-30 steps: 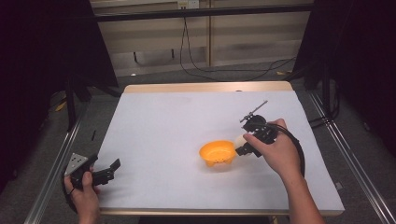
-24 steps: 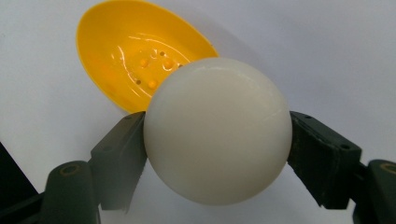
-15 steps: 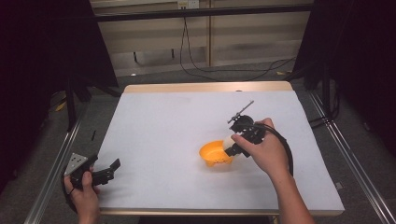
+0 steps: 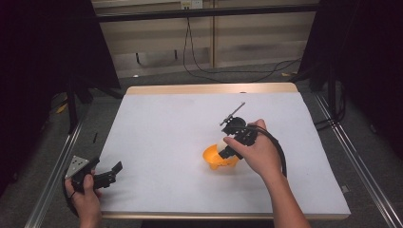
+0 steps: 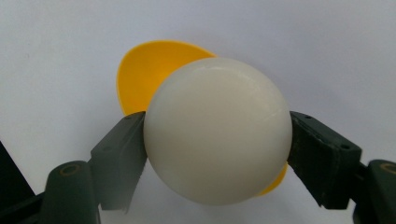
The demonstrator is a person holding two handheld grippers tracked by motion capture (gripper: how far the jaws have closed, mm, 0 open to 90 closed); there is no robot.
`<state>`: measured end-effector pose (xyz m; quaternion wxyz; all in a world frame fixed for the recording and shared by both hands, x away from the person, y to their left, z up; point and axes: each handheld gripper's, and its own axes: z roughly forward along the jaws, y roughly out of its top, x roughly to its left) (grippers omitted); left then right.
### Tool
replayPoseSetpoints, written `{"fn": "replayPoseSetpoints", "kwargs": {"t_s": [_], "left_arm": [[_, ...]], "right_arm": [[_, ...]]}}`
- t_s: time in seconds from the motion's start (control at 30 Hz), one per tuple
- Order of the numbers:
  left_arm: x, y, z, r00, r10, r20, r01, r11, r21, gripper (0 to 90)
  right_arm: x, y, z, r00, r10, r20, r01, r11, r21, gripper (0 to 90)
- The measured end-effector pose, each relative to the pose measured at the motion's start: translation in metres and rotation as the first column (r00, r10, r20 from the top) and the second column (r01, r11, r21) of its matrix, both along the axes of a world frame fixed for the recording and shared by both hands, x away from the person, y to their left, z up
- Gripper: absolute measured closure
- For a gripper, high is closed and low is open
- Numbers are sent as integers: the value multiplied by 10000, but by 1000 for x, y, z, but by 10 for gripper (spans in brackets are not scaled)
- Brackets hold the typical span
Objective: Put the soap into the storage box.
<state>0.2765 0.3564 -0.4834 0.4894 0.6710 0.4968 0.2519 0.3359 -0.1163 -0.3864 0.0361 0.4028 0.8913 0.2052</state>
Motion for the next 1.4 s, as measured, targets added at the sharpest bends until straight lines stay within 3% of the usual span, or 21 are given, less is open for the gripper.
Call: {"fn": "replayPoseSetpoints", "kwargs": {"t_s": [0.3, 0.53, 0.83, 1.03, 1.2, 1.4], "left_arm": [[0, 0, 0, 10000, -31, -5, 31, 10000, -84, 2], [0, 0, 0, 10000, -35, -7, 35, 10000, -90, 2], [0, -1, 0, 10000, -29, 6, 29, 9999, -169, 2], [0, -1, 0, 10000, -34, 4, 34, 9999, -167, 2], [0, 0, 0, 10000, -29, 11, 30, 9999, -112, 1], [0, -1, 0, 10000, -42, 8, 43, 9998, -186, 2]], "right_arm": [[3, 13, -8, 9996, -102, -279, 94, 9996, -280, 237], [4, 14, -14, 9978, -469, -468, 452, 9983, -362, 237], [5, 12, -21, 9966, -535, -627, 497, 9969, -609, 233], [5, 9, -13, 9970, -750, -191, 748, 9971, -108, 299], [2, 5, -13, 9967, -753, -306, 750, 9971, -113, 238], [-3, -7, -14, 9948, -1017, 37, 1015, 9940, 405, 148]]}}
